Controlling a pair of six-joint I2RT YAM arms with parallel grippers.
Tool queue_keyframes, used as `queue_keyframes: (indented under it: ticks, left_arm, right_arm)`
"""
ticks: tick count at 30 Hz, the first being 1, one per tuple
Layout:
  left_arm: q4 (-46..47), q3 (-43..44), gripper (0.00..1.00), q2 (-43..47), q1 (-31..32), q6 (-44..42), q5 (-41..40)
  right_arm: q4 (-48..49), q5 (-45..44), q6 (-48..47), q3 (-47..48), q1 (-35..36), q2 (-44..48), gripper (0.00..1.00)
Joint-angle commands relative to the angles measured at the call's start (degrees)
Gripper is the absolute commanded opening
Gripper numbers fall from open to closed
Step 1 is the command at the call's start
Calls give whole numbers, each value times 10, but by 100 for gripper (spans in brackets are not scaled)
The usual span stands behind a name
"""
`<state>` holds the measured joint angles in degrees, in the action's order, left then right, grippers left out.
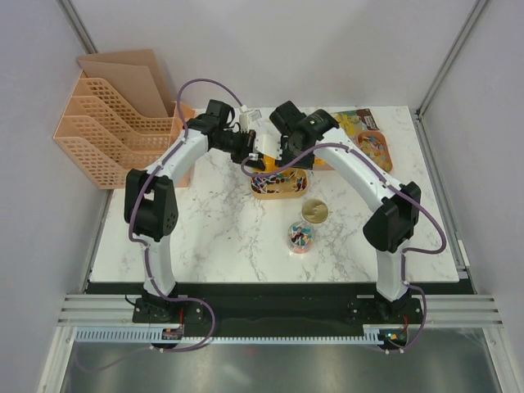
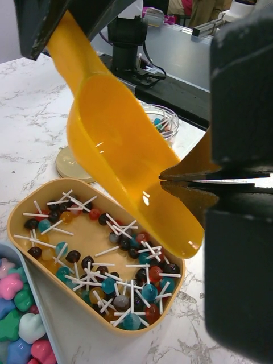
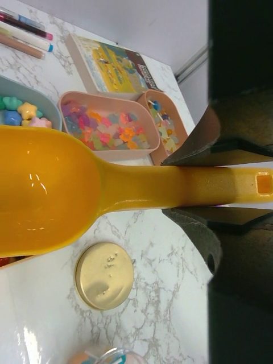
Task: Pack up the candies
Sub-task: Scoop the fake candies from the storage box.
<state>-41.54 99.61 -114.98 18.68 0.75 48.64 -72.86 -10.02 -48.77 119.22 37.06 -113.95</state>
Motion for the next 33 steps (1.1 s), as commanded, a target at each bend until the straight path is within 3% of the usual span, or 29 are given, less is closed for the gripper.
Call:
queue_keyframes:
  ticks: [1, 12, 15, 16, 18, 19, 23, 33]
  left_arm:
    - [1, 23, 2, -23, 5, -6, 4]
    - [-2, 64, 2, -55, 17, -2, -16]
    - [-6, 87, 2, -47, 15, -7, -77]
    - [-10, 93, 3, -44, 15, -7, -130]
    - [-11, 109, 22, -29, 11, -29, -186]
    - [-2, 110, 42, -24, 8, -34, -230]
    - [22, 98, 65, -3, -13, -37, -281]
    - [50, 35, 62, -11, -18, -20, -280]
  right_arm:
    - [40, 40, 30, 22, 3, 43, 0]
    - [88, 66, 73, 1, -1, 75, 0]
    - [96, 51, 74, -21, -16, 80, 0]
    - [98, 43, 74, -28, -25, 80, 0]
    - [104, 38, 76, -52, -64, 81, 0]
    - [111, 33, 78, -59, -95, 80, 1]
    - [114, 3, 104, -79, -160, 66, 0]
    - [105, -133, 178, -153, -238, 86, 0]
